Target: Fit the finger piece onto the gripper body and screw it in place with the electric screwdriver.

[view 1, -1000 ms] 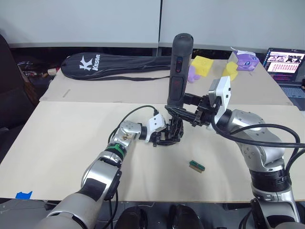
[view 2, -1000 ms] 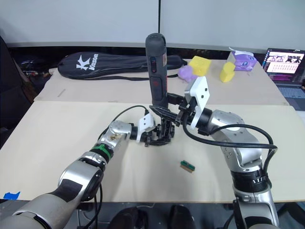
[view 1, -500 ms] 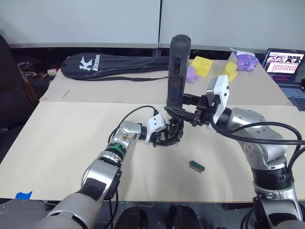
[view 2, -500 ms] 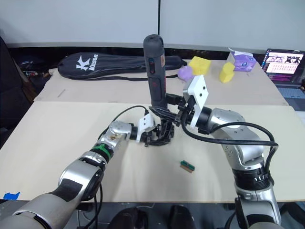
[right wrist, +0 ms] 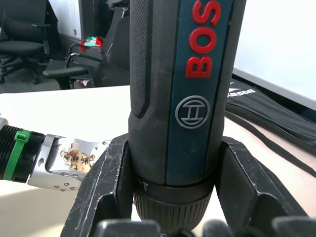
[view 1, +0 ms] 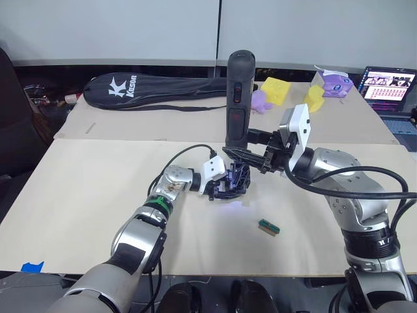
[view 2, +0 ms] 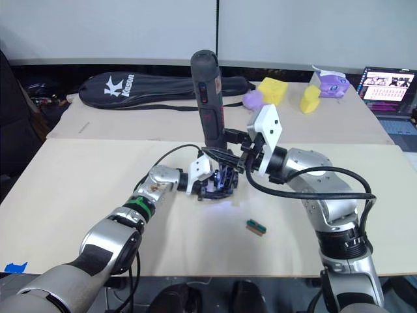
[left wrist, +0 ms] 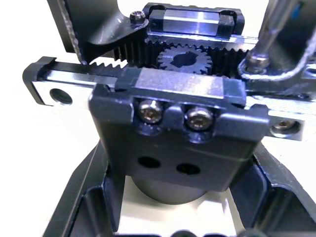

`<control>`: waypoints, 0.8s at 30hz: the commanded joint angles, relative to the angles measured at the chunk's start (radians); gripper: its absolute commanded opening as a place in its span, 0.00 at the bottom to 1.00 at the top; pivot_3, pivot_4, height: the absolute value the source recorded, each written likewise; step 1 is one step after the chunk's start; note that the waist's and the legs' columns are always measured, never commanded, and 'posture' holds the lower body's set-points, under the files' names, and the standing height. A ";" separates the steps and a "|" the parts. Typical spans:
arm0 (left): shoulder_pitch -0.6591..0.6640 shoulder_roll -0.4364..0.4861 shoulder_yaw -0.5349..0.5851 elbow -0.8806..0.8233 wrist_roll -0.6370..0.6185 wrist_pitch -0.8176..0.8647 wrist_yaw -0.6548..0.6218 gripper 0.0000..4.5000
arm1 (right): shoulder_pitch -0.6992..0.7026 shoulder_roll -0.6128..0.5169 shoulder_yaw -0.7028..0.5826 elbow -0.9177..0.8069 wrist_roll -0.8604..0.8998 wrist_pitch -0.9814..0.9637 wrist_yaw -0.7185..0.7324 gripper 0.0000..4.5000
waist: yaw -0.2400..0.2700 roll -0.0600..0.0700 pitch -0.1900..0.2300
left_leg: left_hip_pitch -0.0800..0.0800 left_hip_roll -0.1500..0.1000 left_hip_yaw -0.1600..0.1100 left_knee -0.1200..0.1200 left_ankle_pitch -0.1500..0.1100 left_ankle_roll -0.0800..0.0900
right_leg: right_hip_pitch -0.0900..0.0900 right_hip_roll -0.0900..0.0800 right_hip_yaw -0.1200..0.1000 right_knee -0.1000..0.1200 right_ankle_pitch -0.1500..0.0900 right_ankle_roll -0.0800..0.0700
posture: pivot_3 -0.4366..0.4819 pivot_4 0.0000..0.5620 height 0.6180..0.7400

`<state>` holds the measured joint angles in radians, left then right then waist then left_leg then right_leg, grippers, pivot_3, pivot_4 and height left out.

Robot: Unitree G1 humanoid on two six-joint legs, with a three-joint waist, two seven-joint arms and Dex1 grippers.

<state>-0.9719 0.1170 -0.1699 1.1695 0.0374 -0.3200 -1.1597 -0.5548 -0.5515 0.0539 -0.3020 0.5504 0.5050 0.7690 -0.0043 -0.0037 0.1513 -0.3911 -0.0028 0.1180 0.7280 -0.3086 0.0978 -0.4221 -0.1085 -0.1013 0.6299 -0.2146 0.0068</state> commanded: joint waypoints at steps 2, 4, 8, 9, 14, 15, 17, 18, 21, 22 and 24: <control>-0.018 0.015 0.022 -0.018 -0.011 -0.008 -0.003 0.52 | 0.078 -0.036 0.040 0.089 -0.075 0.041 -0.001 0.43 | 0.000 0.000 0.000 | 0.000 0.000 0.000 0.000 0.000 0.000 | 0.000 0.000 0.000 0.000 0.000 0.000 | 0.48 0.27 1.00; -0.017 0.015 0.022 -0.018 -0.011 -0.008 -0.004 0.52 | 0.085 -0.037 0.039 0.084 -0.074 0.040 -0.002 0.43 | 0.000 0.000 0.000 | 0.000 0.000 0.000 0.000 0.000 0.000 | 0.000 0.000 0.000 0.000 0.000 0.000 | 0.48 0.27 1.00; -0.016 0.016 0.022 -0.017 -0.010 -0.009 -0.005 0.52 | 0.088 -0.037 0.037 0.081 -0.074 0.041 -0.006 0.43 | 0.000 0.000 0.000 | 0.001 0.000 0.000 0.000 0.000 0.000 | 0.000 -0.001 0.000 0.000 0.000 0.000 | 0.48 0.27 1.00; -0.016 0.016 0.022 -0.016 -0.010 -0.009 -0.005 0.52 | 0.088 -0.037 0.035 0.081 -0.073 0.041 -0.006 0.43 | 0.000 0.000 0.000 | 0.001 0.000 0.000 0.000 0.000 0.000 | 0.000 -0.002 0.000 0.000 0.000 0.000 | 0.48 0.27 1.00; -0.014 0.015 0.021 -0.013 -0.009 -0.010 -0.005 0.52 | 0.082 -0.047 0.024 0.064 -0.076 0.028 -0.003 0.43 | 0.000 0.000 0.000 | 0.001 0.000 0.000 0.000 0.000 0.000 | 0.000 -0.002 0.000 0.000 0.000 0.000 | 0.48 0.27 1.00; -0.014 0.015 0.021 -0.012 -0.009 -0.009 -0.004 0.52 | 0.074 -0.051 0.019 0.054 -0.076 0.022 -0.001 0.43 | 0.000 0.000 0.000 | 0.001 0.000 0.000 0.000 0.000 0.000 | 0.000 -0.002 0.000 0.000 0.000 0.000 | 0.48 0.27 1.00; -0.012 0.015 0.020 -0.010 -0.007 -0.010 -0.004 0.52 | 0.040 -0.056 -0.005 0.023 -0.053 0.040 -0.012 0.43 | 0.000 0.000 0.000 | 0.001 0.000 0.000 0.000 0.000 0.000 | 0.000 -0.003 0.000 0.000 0.000 0.000 | 0.48 0.27 1.00; -0.010 0.015 0.019 -0.008 -0.006 -0.010 -0.003 0.52 | 0.018 -0.059 -0.020 -0.001 -0.034 0.052 -0.020 0.43 | 0.000 0.000 0.000 | 0.000 0.000 0.000 0.000 0.000 0.000 | 0.000 -0.003 0.000 0.000 0.000 0.000 | 0.48 0.27 1.00; -0.006 0.013 0.016 -0.004 -0.002 -0.012 -0.003 0.52 | -0.032 -0.060 -0.062 -0.077 0.027 0.081 -0.035 0.43 | 0.000 -0.001 0.000 | -0.001 0.000 0.000 0.000 0.000 0.000 | -0.001 -0.004 0.000 0.000 0.000 0.000 | 0.48 0.27 1.00; -0.004 0.013 0.014 -0.003 0.000 -0.011 -0.005 0.52 | -0.047 -0.061 -0.078 -0.106 0.051 0.094 -0.041 0.43 | 0.001 -0.001 0.000 | -0.001 0.000 0.000 0.000 0.000 0.000 | -0.002 -0.004 0.000 0.000 0.000 -0.001 | 0.48 0.27 1.00; -0.001 0.011 0.011 -0.001 0.002 -0.011 -0.009 0.52 | -0.072 -0.057 -0.106 -0.160 0.087 0.103 -0.055 0.43 | 0.001 -0.001 0.000 | -0.003 0.000 0.000 0.000 0.000 0.000 | -0.004 -0.004 -0.001 0.000 0.001 -0.001 | 0.48 0.27 1.00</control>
<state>-0.9714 0.1154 -0.1674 1.1693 0.0357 -0.3264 -1.1681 -0.5825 -0.5979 0.0212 -0.3859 0.6022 0.6088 0.7366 -0.0032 -0.0043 0.1512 -0.3954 -0.0028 0.1178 0.7279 -0.3088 0.0980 -0.4269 -0.1127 -0.1022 0.6296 -0.2139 0.0057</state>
